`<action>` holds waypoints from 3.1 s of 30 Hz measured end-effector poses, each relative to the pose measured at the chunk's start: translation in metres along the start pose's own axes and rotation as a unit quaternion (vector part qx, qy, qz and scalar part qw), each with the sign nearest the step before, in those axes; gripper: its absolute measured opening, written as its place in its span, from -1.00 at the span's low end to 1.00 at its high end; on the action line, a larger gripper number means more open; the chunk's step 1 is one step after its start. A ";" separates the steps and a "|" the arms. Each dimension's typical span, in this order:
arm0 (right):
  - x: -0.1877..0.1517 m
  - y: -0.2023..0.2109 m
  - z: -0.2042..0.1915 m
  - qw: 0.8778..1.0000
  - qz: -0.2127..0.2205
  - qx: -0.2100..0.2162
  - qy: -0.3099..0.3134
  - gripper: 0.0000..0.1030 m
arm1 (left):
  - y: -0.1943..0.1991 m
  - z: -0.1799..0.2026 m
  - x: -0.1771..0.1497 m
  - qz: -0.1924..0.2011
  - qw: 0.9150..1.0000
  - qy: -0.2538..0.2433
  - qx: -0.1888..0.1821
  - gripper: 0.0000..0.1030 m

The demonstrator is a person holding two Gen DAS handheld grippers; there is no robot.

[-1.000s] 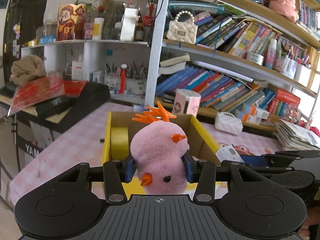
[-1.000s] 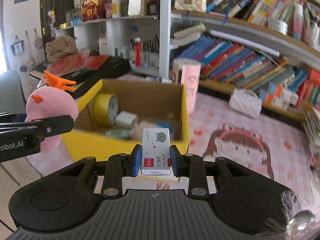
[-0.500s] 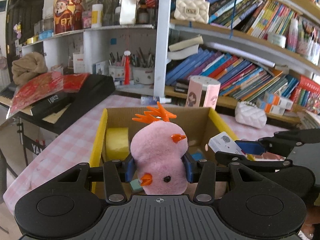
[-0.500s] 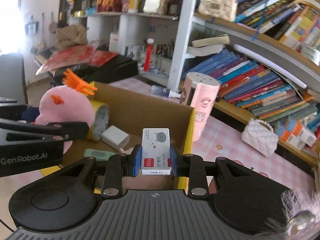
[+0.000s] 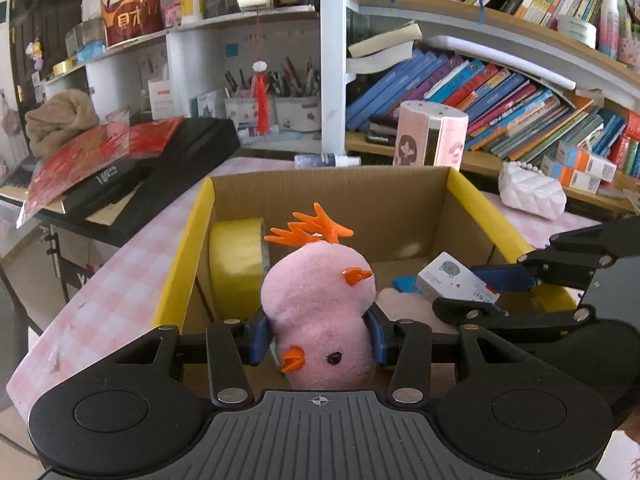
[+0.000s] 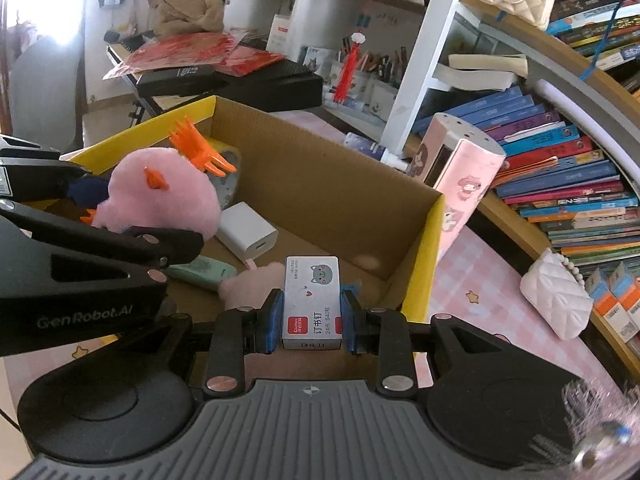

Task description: Organize objects

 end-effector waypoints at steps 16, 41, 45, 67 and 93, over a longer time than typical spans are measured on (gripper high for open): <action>0.003 0.002 0.001 1.000 0.002 -0.004 -0.011 -0.43 | 0.007 -0.005 -0.003 0.009 1.000 0.013 0.001 0.18; -0.040 0.132 -0.010 0.983 0.064 -0.099 -0.142 -0.31 | 0.124 -0.007 -0.029 0.094 0.995 0.031 -0.029 0.66; -0.055 0.145 -0.012 0.977 0.058 -0.112 -0.172 -0.29 | 0.132 -0.002 -0.041 0.081 0.996 0.024 -0.029 0.72; -0.140 0.214 -0.008 0.931 0.056 -0.207 -0.296 0.66 | 0.166 0.050 -0.080 0.054 0.998 -0.027 -0.033 0.96; -0.203 0.257 0.008 0.891 0.029 -0.274 -0.360 0.84 | 0.168 0.107 -0.088 0.043 0.994 -0.066 -0.070 0.97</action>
Point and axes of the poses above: each gripper's, at about its wrist camera, not at the fingertips, and y roughly against the way its jaws point, z to its right, x to its top, the point moved 5 cm from there along -y, roughly the way its jaws point, and after that the axes turned 11 degrees about -y, right-handed, at the moved point
